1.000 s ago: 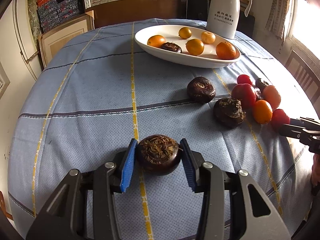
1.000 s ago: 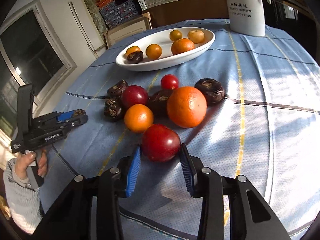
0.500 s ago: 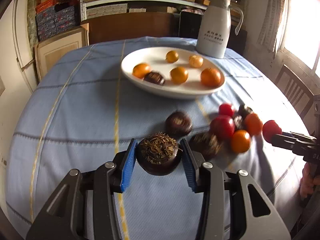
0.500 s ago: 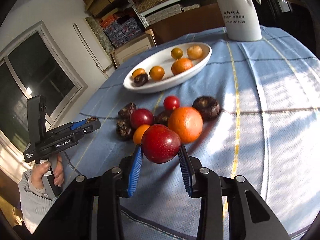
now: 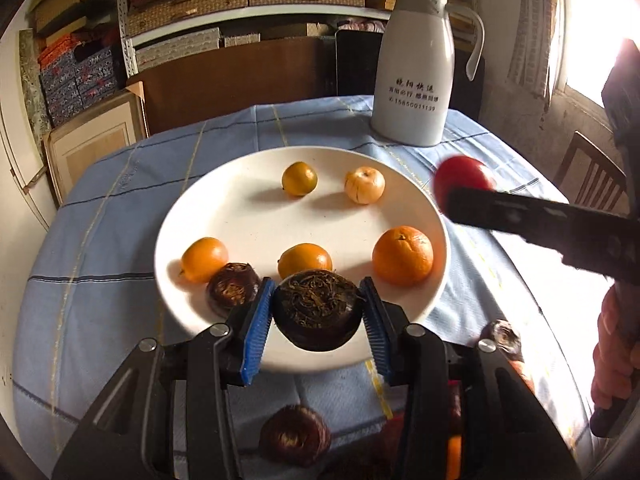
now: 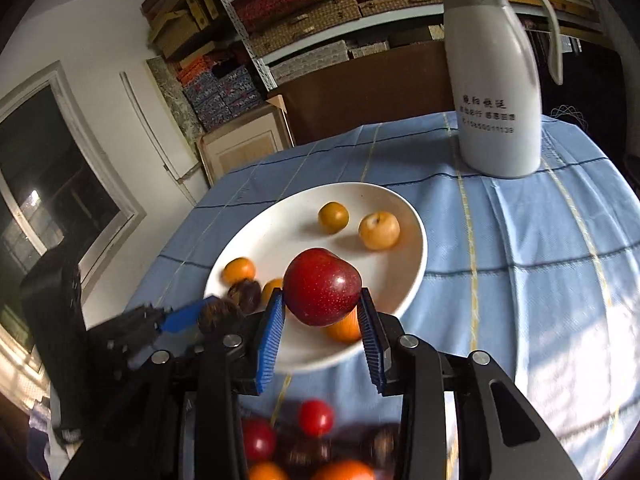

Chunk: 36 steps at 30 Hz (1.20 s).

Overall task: Organize fruits
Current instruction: 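Lower both held fruits onto the white plate and open both tools, then grasp a dark brown fruit with the left tool while the right tool grasps a large orange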

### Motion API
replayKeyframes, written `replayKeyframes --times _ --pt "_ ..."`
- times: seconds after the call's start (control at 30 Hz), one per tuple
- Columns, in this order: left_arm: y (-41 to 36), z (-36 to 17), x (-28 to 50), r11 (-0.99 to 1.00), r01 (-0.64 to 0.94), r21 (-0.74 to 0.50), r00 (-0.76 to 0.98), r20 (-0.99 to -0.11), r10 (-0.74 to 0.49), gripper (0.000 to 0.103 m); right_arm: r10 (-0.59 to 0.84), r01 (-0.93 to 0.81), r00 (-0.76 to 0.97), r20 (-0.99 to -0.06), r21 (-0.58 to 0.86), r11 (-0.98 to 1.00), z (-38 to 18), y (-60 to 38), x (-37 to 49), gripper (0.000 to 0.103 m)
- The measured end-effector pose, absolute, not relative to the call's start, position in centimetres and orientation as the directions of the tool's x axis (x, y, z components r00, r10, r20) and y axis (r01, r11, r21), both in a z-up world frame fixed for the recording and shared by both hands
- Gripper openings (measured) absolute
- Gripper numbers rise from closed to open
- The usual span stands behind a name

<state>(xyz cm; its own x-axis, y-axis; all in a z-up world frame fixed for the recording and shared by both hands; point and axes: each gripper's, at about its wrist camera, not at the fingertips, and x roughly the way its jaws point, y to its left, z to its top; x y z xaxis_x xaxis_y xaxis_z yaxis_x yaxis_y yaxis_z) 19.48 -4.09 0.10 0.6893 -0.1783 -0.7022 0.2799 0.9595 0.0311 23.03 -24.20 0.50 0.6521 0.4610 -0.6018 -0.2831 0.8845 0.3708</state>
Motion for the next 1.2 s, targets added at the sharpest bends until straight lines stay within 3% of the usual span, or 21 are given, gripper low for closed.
replayKeyframes --times 0.1,0.23,0.43,0.83,1.2 --pt "-4.1 -1.1 20.4 0.959 0.282 0.036 0.676 -0.716 -0.172 0.043 0.467 -0.268 0.627 -0.624 0.391 0.881 -0.9 -23.2 25.8 0.039" --pt "-3.4 -1.4 20.4 0.961 0.276 0.032 0.680 -0.713 -0.171 0.065 0.471 -0.264 0.614 -0.634 0.398 0.879 -2.1 -23.0 26.4 0.045" --pt "-1.9 -0.5 19.2 0.970 0.244 0.026 0.709 -0.687 -0.160 0.074 0.467 -0.254 0.656 -0.593 0.409 0.876 -0.9 -24.5 24.1 0.047" --pt "2.3 -1.2 14.6 0.985 0.165 -0.041 0.711 -0.687 -0.148 0.085 0.415 -0.188 0.722 -0.554 0.420 0.888 -2.4 -28.8 16.4 0.065" --pt "1.5 -3.3 11.8 0.985 0.164 0.050 0.690 -0.719 -0.078 0.089 0.410 -0.174 0.709 -0.574 0.421 0.890 -4.5 -29.9 12.0 0.066"
